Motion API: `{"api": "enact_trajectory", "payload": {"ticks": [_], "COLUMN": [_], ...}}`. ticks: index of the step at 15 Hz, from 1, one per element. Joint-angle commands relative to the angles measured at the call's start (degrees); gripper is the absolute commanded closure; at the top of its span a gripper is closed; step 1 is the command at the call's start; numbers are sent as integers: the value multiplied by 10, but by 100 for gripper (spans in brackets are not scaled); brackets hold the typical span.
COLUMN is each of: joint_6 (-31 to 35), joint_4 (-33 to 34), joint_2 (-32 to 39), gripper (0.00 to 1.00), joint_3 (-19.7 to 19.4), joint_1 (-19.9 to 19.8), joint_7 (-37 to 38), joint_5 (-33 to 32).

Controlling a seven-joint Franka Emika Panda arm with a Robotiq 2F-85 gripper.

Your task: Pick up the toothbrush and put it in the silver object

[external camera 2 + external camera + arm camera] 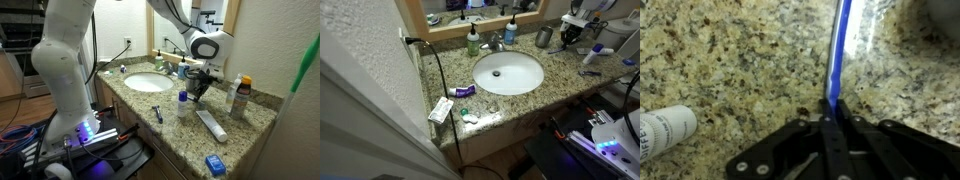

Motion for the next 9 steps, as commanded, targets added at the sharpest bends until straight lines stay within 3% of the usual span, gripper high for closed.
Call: {"api": "enact_trajectory", "payload": {"ticks": [1,5,8,9], "joint_6": [-9,-25,-38,-39], "joint_4": [-56,-93,-100,-112], "joint_2": [-71,-179,-274,-314], "gripper": [98,98,98,98], "joint_3": [-41,-95,-79,-63], "joint_1": [33,85,80,70], "joint_7": [57,225,348,353], "joint_5": [-101,-314,-450,-473]}}
